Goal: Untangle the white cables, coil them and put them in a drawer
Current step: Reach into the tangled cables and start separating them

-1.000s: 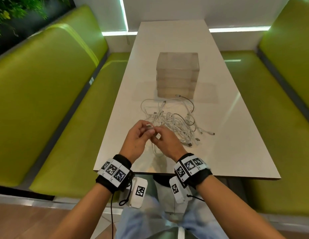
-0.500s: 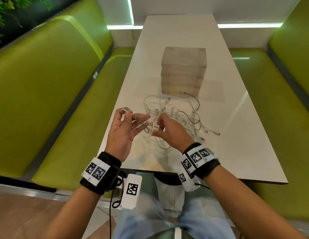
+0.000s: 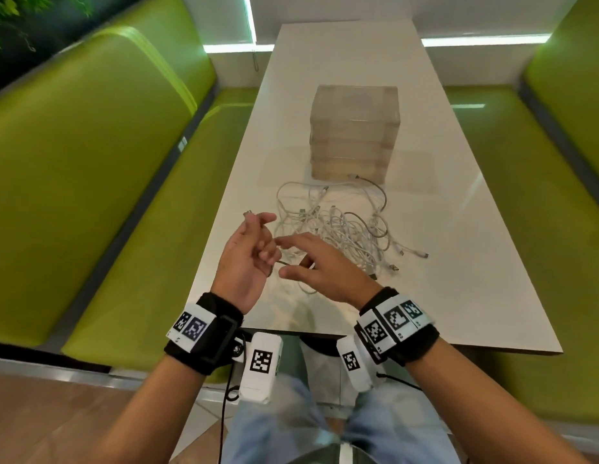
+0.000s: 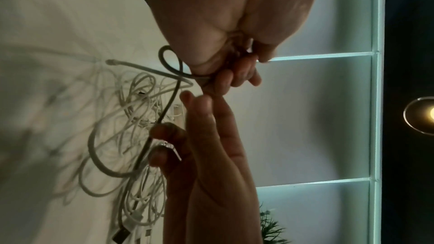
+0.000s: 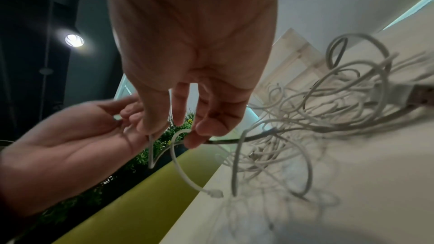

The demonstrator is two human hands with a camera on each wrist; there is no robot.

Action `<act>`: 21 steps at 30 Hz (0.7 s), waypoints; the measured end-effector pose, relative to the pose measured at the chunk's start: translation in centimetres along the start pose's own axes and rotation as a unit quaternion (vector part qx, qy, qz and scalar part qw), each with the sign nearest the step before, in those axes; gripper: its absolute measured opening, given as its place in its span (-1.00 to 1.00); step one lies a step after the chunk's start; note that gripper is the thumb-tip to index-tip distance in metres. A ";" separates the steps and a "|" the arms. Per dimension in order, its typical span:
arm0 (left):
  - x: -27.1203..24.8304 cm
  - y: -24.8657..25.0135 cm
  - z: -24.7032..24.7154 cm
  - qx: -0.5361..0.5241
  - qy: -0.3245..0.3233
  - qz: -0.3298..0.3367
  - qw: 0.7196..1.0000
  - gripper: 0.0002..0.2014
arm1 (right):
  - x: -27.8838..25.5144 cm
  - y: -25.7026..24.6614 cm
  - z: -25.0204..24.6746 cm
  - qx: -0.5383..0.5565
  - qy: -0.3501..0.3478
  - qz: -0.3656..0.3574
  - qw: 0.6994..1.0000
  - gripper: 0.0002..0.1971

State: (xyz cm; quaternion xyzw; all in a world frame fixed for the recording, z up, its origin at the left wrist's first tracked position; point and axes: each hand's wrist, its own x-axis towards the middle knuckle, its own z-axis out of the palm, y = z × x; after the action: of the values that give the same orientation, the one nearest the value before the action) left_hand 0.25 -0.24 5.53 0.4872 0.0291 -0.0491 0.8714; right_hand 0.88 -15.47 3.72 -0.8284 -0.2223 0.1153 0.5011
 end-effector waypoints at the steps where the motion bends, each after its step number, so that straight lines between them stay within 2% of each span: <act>1: -0.1 0.0 0.1 0.023 -0.014 0.002 1.000 -0.71 | 0.3 0.0 0.3 -0.003 -0.011 -0.005 1.000 -0.56; 4: -0.4 0.0 0.3 0.071 -0.047 0.004 0.996 -0.79 | 1.1 0.1 0.7 -0.021 -0.025 0.010 0.999 -0.72; 8: -0.7 0.7 0.2 0.068 -0.056 -0.002 0.996 -0.76 | 1.6 0.1 0.2 -0.066 -0.027 0.010 0.997 -0.84; 12: -0.7 0.8 -0.6 0.127 -0.011 0.031 0.991 -0.76 | 1.5 0.4 -1.1 -0.038 0.037 0.061 0.997 -0.92; 15: -0.7 0.0 -1.7 0.258 0.058 0.051 0.963 -0.78 | 1.3 0.5 -1.4 0.030 0.078 0.062 0.995 -0.91; 17: -0.6 -1.0 -2.2 0.314 0.094 0.021 0.945 -0.81 | 1.2 0.3 -1.4 0.081 0.094 0.057 0.991 -0.94; 18: -0.6 -1.4 -2.2 0.303 0.112 -0.010 0.946 -0.84 | 1.1 0.2 -1.3 0.106 0.102 0.054 0.988 -0.95; 21: -0.8 -1.6 -1.8 0.240 0.161 -0.108 0.951 -0.56 | 0.8 0.1 -1.1 0.139 0.119 0.036 0.982 -0.97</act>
State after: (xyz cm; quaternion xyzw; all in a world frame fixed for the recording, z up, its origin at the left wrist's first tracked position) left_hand -0.74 0.48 3.29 0.6775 0.2088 -0.0693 0.7018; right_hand 2.01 -15.96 4.18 -0.7657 -0.1132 0.0633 0.6300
